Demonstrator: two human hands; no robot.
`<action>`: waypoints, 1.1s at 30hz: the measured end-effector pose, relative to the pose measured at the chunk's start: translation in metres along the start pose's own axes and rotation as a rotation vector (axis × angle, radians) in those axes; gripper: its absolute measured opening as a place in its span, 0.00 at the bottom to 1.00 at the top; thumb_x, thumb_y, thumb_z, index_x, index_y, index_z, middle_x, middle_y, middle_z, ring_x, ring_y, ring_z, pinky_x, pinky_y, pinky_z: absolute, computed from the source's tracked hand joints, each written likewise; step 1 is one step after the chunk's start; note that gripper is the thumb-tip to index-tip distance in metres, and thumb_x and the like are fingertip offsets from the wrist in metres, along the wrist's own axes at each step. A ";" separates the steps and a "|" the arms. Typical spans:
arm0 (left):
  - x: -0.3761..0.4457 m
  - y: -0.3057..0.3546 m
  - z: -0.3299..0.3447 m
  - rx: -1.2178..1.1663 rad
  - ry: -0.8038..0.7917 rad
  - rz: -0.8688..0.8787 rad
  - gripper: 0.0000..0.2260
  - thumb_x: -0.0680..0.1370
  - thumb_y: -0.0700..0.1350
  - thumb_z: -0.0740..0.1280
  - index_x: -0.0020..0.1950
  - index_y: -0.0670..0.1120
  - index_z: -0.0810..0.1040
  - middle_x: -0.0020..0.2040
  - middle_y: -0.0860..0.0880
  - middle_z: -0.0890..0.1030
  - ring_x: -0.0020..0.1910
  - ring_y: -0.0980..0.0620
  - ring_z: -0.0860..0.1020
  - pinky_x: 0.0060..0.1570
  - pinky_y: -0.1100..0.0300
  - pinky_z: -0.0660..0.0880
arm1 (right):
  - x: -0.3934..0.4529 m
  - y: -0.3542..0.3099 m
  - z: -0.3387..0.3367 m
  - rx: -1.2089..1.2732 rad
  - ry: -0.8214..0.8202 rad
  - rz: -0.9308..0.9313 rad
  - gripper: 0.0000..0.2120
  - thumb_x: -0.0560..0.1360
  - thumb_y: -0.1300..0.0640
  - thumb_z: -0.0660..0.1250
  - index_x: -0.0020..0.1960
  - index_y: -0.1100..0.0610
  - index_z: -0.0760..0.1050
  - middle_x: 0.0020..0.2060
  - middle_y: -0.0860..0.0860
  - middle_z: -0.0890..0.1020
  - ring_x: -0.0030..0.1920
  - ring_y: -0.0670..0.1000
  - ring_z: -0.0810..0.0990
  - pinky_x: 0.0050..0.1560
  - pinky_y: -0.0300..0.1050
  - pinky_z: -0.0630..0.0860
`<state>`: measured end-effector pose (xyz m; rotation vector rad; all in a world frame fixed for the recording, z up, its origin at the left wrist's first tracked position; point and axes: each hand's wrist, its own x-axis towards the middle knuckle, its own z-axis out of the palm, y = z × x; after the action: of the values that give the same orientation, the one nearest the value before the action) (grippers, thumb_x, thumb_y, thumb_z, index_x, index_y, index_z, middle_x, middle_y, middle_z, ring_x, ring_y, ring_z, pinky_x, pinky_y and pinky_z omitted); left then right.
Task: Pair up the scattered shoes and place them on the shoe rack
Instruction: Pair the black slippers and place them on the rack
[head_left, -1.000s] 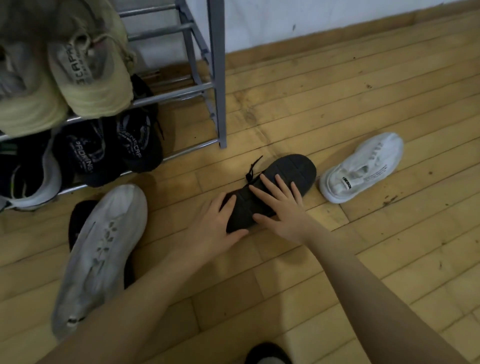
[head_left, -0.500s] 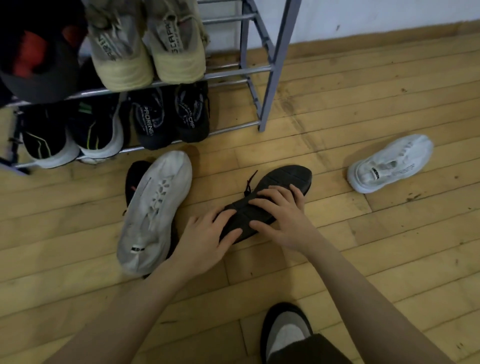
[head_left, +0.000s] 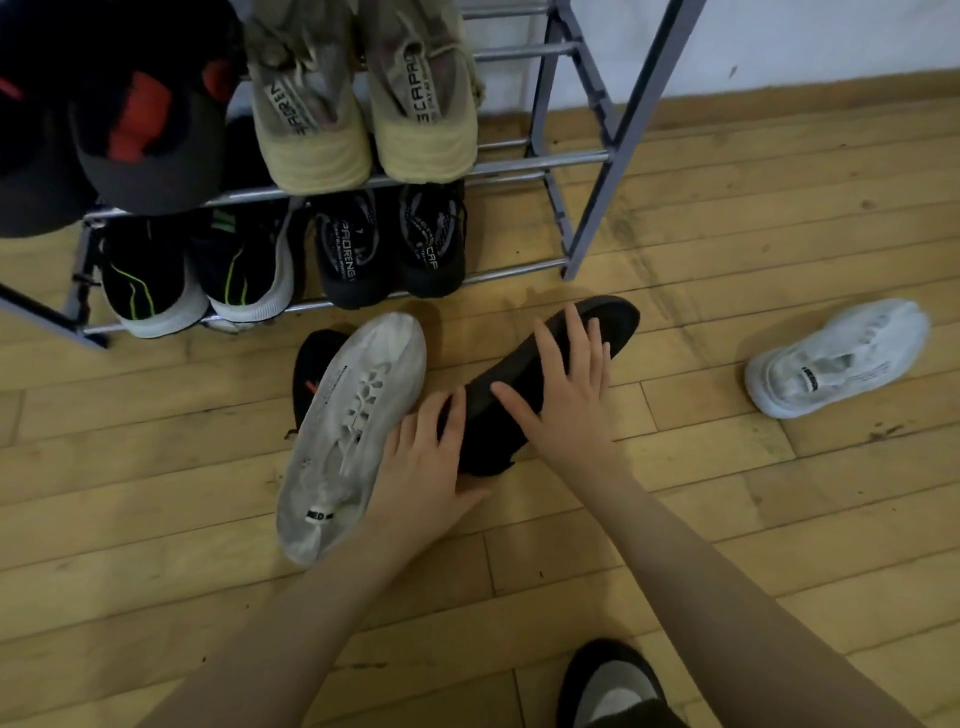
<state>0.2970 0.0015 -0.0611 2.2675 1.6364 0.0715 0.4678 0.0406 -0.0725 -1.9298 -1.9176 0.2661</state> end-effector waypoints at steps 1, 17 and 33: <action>0.003 0.001 0.001 0.035 -0.008 -0.018 0.45 0.70 0.59 0.70 0.76 0.43 0.49 0.71 0.41 0.60 0.68 0.41 0.64 0.67 0.49 0.62 | -0.003 0.001 0.000 -0.003 -0.018 0.036 0.34 0.75 0.34 0.54 0.74 0.51 0.56 0.75 0.57 0.54 0.75 0.61 0.48 0.73 0.58 0.45; -0.010 0.048 0.043 -0.031 0.041 -0.175 0.42 0.67 0.69 0.64 0.72 0.44 0.60 0.54 0.44 0.81 0.50 0.43 0.77 0.52 0.49 0.69 | -0.061 0.029 0.001 0.105 -0.317 0.158 0.23 0.78 0.39 0.51 0.73 0.38 0.55 0.76 0.47 0.50 0.73 0.53 0.57 0.71 0.55 0.52; -0.036 -0.042 -0.042 0.085 0.293 -0.219 0.31 0.70 0.56 0.69 0.68 0.43 0.68 0.66 0.35 0.70 0.59 0.33 0.72 0.56 0.41 0.69 | -0.029 -0.062 0.010 0.138 -0.258 -0.071 0.20 0.79 0.47 0.55 0.70 0.47 0.64 0.69 0.50 0.67 0.67 0.52 0.65 0.64 0.47 0.49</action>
<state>0.2366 -0.0101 -0.0291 2.2044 2.0647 0.2971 0.4058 0.0121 -0.0596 -1.8059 -2.0624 0.6366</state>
